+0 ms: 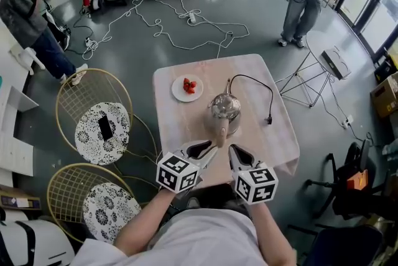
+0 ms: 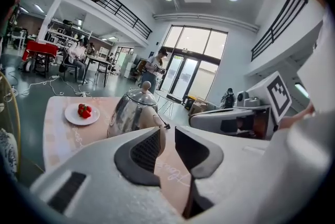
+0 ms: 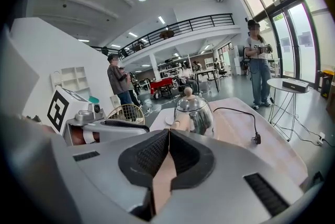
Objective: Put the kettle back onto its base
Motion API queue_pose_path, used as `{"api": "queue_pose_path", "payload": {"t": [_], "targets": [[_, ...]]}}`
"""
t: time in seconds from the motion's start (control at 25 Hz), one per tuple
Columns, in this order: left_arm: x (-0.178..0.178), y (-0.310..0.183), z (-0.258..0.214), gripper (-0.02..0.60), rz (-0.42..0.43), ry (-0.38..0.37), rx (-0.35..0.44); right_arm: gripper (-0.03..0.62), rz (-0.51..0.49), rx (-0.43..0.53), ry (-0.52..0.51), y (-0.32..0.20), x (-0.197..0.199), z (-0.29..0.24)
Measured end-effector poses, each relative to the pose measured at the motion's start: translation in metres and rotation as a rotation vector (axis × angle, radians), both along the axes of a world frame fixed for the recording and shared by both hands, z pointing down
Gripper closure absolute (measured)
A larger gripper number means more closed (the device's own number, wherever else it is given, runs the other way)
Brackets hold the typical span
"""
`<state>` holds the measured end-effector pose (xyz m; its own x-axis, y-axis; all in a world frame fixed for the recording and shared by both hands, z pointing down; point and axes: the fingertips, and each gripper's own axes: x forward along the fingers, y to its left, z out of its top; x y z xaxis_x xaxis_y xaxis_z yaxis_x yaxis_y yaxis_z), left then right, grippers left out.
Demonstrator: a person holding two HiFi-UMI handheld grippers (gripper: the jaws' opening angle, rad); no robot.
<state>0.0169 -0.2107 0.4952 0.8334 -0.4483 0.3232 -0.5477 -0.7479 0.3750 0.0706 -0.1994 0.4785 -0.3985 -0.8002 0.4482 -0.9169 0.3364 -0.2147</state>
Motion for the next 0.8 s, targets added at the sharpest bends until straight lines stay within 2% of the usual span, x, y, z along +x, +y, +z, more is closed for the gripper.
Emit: {"api": "queue_pose_path", "payload": {"t": [0.36,0.52,0.8], "targets": [[-0.010,0.028,-0.015,0.495,0.047,-0.011,0.038,0.589,-0.002,0.035,0.009,0.023,-0.022,-0.011],[-0.014,0.039,-0.021,0.549,0.067,-0.018,0.066,0.589,-0.017,0.047,0.038,0.034,-0.031,-0.015],[-0.011,0.050,-0.030,0.574,0.101,-0.017,0.106,0.589,-0.011,0.066,0.061,0.048,-0.035,-0.023]]}}
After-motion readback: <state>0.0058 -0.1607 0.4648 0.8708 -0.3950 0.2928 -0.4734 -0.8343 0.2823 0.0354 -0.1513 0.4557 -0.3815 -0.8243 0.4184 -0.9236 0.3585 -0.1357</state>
